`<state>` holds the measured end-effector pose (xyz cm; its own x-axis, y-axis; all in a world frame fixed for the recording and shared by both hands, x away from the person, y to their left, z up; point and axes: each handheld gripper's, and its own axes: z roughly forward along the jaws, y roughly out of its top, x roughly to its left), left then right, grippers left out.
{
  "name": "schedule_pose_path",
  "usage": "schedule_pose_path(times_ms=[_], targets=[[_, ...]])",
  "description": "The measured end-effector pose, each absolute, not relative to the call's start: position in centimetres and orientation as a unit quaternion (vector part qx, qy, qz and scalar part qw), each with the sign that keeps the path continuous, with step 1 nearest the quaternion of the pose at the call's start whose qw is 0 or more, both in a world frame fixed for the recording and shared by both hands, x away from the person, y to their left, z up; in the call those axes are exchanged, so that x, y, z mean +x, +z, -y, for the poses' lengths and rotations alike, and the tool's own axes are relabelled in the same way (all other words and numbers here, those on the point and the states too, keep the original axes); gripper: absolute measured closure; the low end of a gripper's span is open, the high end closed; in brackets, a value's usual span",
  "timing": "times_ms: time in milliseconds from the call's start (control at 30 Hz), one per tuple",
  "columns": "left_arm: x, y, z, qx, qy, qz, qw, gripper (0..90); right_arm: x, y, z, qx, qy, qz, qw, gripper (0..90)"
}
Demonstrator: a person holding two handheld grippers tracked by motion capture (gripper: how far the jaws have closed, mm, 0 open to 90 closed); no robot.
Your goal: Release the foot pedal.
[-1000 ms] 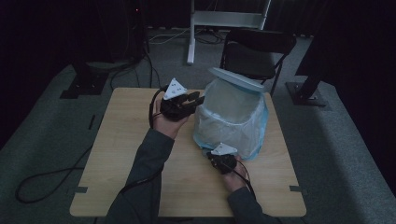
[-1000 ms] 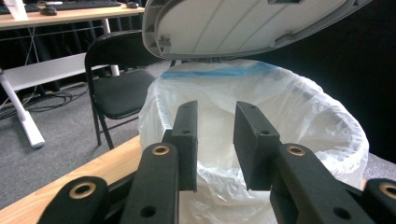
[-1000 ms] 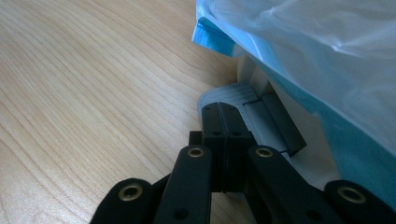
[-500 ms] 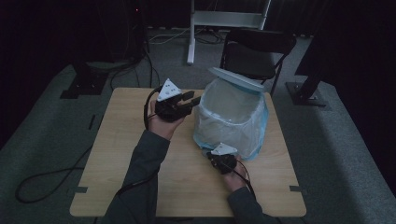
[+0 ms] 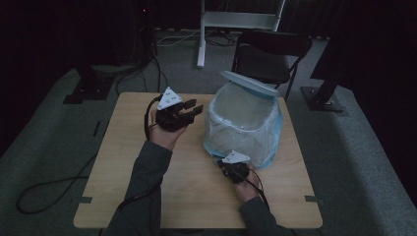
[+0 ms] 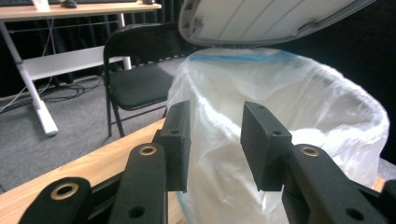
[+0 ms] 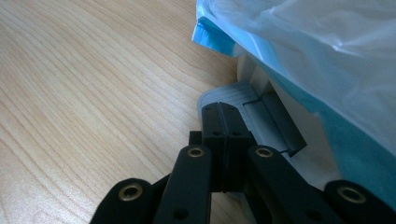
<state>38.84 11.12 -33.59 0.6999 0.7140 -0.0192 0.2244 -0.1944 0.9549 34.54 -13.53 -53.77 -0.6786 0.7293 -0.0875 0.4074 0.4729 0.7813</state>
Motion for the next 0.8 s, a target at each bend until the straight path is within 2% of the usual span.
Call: schedule_pose_path(times_ms=[400, 800], targets=[[38.4, -35.8, -13.7, 0.737, 0.224, -0.342, 0.538, 61.1, 34.5, -53.8, 13.5, 0.341, 0.385, -0.831, 0.211, 90.0], [38.2, -37.4, -14.6, 0.741, 0.217, -0.353, 0.529, 59.8, 34.5, -53.8, 13.5, 0.343, 0.387, -0.830, 0.210, 90.0]])
